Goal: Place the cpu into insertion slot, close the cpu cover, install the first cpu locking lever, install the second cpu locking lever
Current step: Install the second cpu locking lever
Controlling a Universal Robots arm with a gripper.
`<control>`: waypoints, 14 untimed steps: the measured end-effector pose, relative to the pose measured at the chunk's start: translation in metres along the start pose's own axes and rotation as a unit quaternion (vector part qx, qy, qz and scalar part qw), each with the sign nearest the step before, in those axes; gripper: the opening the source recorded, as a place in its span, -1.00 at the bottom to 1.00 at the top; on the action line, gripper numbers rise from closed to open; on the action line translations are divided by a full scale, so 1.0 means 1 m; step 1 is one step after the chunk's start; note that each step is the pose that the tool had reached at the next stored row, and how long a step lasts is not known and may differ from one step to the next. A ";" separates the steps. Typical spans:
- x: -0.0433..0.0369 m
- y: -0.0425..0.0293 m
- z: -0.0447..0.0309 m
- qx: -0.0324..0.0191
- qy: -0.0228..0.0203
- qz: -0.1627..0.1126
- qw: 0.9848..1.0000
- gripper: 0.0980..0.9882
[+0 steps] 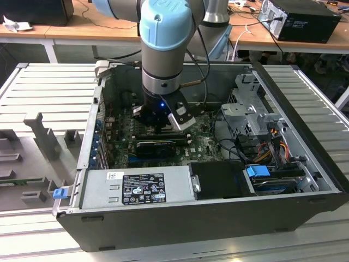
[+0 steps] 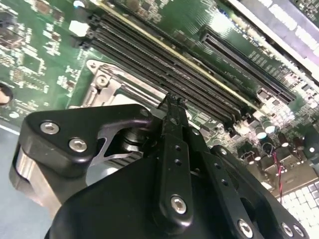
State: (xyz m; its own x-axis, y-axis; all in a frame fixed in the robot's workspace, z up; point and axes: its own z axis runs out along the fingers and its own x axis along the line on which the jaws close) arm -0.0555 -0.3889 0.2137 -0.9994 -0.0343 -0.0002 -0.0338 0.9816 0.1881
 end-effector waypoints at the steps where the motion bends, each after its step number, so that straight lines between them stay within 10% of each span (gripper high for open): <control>1: 0.0023 -0.0003 0.0006 -0.002 0.000 0.000 1.000 -0.98; 3: 0.0061 -0.0027 0.0016 -0.022 -0.001 0.000 1.000 -0.98; 14: 0.0114 -0.0133 0.0006 -0.042 -0.002 0.001 0.999 -0.98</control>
State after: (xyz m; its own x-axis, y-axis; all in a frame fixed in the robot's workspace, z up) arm -0.0665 -0.4023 0.2106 -0.9995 -0.0311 -0.0031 -0.0307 0.9622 0.2706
